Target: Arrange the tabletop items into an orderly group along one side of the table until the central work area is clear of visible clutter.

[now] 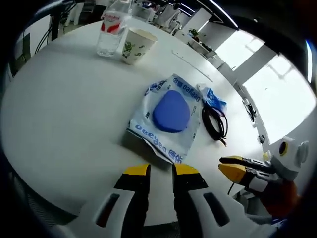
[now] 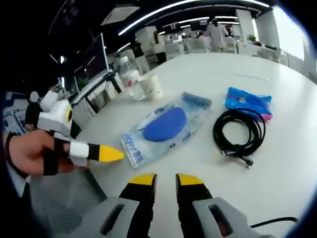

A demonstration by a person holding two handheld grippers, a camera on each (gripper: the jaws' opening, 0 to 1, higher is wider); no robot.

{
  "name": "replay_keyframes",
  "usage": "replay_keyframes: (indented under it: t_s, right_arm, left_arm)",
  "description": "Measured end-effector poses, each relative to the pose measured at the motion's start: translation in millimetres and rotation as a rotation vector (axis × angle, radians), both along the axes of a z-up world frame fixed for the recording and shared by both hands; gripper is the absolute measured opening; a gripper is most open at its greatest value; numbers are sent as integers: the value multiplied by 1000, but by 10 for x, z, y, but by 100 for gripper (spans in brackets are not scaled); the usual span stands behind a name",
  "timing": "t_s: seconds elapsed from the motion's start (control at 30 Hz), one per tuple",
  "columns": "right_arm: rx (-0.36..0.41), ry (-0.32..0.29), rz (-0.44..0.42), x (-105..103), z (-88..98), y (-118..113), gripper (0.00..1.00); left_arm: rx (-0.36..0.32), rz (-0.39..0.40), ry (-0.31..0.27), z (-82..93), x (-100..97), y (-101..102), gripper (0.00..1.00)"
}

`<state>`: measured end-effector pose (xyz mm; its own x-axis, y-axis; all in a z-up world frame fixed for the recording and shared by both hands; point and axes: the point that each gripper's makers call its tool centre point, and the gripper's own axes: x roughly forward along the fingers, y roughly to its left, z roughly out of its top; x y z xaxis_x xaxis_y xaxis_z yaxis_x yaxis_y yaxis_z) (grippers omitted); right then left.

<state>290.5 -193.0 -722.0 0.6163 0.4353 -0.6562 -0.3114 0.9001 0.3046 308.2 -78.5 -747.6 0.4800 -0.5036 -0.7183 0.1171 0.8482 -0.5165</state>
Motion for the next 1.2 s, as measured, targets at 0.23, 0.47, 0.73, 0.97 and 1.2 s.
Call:
replay_keyframes:
  t_s: [0.23,0.47,0.73,0.97,1.2]
  right_arm:
    - [18,-11,-15,3,62,-19,17]
    - [37,-22,-35,-61,121,-72,22]
    - [51,-25,-93,-105,186,-235,23]
    - [59,-18,-124,-127,192,-282,23]
    - [59,-6,-123,-153,153,-261,22]
  left_arm:
    - [-14,22,12,-30,15,10,15]
    - [-27,27,19,-47,44,-34,14]
    - [-65,39,30,-45,71,-116,13]
    - [-71,26,42,-82,55,-163,11]
    - [-64,11,32,-84,79,-159,1]
